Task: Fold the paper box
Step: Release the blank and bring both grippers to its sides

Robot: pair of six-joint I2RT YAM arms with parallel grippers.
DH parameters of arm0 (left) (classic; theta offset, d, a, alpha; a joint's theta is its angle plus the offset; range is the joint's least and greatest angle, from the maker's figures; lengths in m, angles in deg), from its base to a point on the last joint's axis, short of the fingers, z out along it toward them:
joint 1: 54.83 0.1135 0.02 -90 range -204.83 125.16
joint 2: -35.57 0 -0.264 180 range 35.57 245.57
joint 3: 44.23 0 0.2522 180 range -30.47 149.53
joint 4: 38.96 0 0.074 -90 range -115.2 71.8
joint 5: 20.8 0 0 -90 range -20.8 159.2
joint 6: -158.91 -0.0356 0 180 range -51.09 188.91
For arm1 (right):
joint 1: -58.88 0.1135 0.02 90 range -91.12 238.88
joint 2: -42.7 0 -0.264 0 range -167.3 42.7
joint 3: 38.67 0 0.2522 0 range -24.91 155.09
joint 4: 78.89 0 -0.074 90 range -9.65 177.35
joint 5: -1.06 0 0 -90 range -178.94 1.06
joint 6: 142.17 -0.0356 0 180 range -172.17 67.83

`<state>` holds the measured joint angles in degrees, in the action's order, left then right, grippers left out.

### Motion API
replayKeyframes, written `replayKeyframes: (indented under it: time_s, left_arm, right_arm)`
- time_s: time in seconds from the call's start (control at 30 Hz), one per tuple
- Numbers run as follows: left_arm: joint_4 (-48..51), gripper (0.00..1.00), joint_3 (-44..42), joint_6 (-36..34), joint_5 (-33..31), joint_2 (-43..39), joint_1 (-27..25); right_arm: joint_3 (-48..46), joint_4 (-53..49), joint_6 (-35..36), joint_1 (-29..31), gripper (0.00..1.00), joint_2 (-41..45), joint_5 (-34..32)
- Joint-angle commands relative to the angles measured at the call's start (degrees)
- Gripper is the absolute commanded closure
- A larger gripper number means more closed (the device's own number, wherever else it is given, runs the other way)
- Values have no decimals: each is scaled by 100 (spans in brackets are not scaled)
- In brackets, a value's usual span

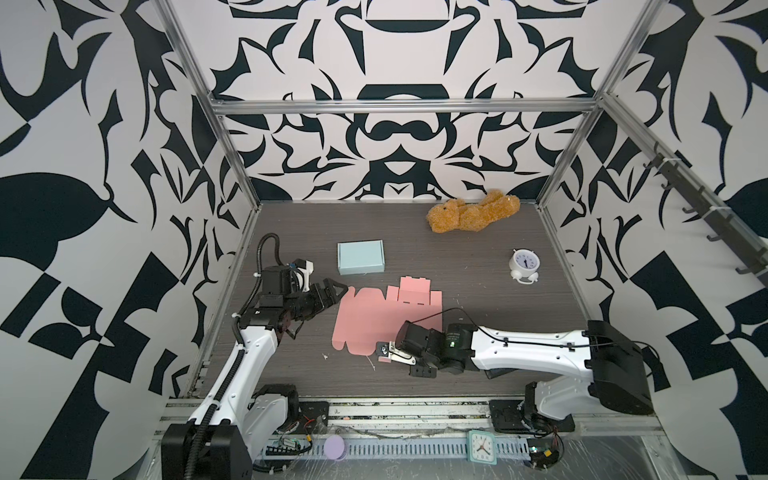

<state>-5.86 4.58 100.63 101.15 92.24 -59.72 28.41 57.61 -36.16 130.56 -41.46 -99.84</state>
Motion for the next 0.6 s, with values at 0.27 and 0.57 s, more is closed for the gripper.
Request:
replayKeyframes:
  time_s: [0.27, 0.57]
  left_arm:
    - [-257, 7, -156, 89, -47, -51, -219]
    - [-481, 7, -170, 150, -214, 32, -701]
  right_arm:
    - [82, 282, -289, 40, 42, 913, -115]
    - [213, 432, -1284, 5, 18, 1332, -250]
